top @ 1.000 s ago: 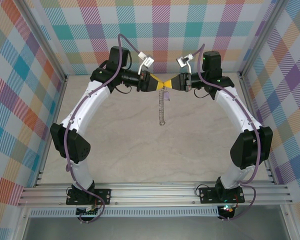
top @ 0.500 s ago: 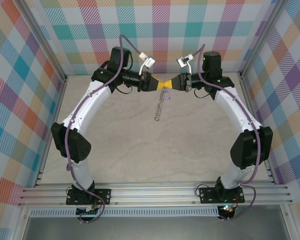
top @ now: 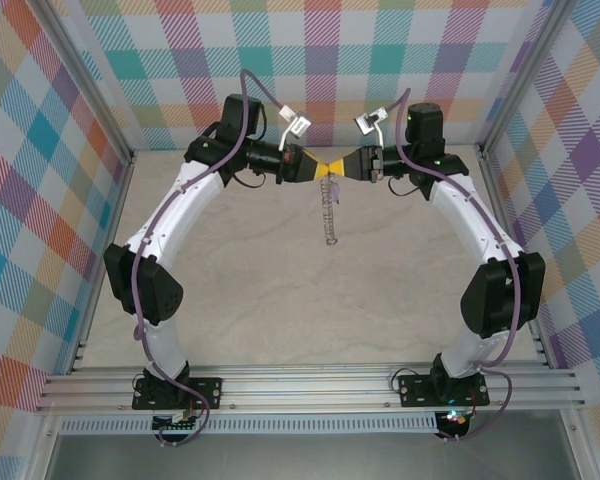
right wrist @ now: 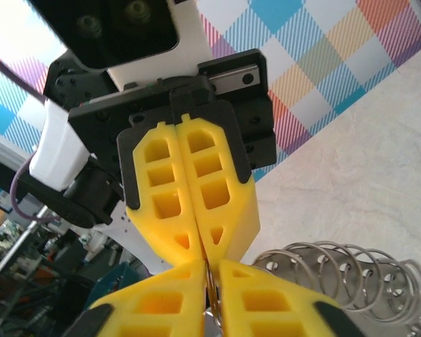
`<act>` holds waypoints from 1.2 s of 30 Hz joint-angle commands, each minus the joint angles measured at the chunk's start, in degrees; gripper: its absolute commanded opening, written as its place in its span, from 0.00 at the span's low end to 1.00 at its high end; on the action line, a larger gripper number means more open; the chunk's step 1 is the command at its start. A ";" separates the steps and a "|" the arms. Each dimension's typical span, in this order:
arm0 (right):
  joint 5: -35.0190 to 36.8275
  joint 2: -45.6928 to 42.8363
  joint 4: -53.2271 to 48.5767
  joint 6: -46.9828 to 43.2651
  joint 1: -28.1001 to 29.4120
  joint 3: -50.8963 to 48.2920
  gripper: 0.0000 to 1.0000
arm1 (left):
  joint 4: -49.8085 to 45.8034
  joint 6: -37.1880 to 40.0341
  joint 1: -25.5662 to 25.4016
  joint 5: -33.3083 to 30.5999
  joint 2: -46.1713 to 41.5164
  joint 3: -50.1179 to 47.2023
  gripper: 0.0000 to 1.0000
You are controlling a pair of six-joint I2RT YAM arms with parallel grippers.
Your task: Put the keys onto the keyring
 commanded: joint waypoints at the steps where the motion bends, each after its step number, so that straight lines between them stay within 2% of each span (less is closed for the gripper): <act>1: 1.33 -3.80 6.57 2.87 -1.32 -2.92 0.28 | 4.87 -2.40 -0.98 0.38 -2.44 -2.22 0.00; 5: 2.24 -8.52 11.38 5.69 -3.78 -8.85 0.33 | 7.74 -4.05 -0.98 -0.31 -3.96 -3.83 0.00; 10: 6.80 -14.92 18.25 9.25 -4.38 -18.53 0.40 | 13.79 -7.46 -1.07 -1.62 -6.81 -7.67 0.00; 16: 14.98 -21.63 28.26 15.48 -3.87 -30.66 0.49 | 25.13 -13.83 -1.03 -4.78 -11.27 -14.05 0.00; 20: 22.90 -26.87 29.23 14.43 -1.66 -36.24 0.53 | 27.95 -16.02 -1.15 -5.31 -12.55 -15.92 0.00; 26: 32.46 -30.83 25.34 9.94 2.56 -38.41 0.54 | 29.35 -17.00 -1.68 -5.24 -13.21 -16.91 0.00; 36: 36.63 -28.62 21.61 5.15 7.69 -33.79 0.55 | 29.05 -16.87 -2.18 -4.82 -13.24 -16.95 0.00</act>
